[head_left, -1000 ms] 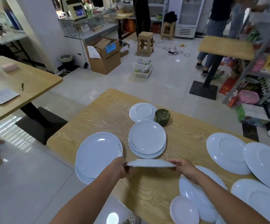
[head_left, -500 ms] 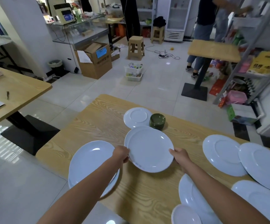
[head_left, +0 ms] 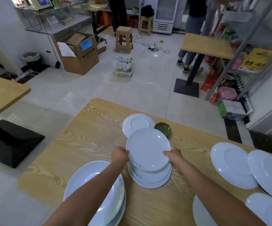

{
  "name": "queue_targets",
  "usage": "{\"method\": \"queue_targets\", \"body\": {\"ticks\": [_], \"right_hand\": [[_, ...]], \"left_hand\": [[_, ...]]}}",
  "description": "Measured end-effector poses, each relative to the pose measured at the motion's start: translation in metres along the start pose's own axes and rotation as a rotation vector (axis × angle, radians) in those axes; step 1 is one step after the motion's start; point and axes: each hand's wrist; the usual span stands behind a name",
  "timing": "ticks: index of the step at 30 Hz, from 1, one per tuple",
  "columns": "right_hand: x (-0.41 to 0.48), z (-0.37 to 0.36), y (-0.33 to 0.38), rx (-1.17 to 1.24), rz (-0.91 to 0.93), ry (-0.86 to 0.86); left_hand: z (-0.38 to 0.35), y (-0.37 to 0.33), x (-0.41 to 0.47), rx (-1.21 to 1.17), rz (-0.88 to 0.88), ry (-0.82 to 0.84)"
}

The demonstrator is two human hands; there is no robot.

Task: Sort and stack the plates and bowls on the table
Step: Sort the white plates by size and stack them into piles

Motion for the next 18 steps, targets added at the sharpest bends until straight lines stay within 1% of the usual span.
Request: {"method": "queue_targets", "body": {"ticks": [3,8,13,18], "right_hand": [[0.009,-0.004,0.000,-0.059,-0.012,-0.043],[0.013,-0.005,-0.009,-0.189,0.003,-0.073],[0.013,-0.007,-0.016,-0.265,0.023,-0.098],[0.016,-0.006,-0.020,-0.362,0.042,-0.072]], "left_hand": [[-0.002,-0.001,0.010,0.048,-0.031,0.002],[-0.006,0.001,0.013,0.227,-0.090,0.038],[-0.006,0.006,0.012,0.344,-0.088,0.028],[-0.008,0.011,0.012,0.418,-0.089,0.059]]}}
Point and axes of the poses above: each hand's wrist, its own x-axis towards the middle knuckle, its own z-axis out of the back of the hand, y = z × x, and after that the axes turned 13 degrees about x, right-handed
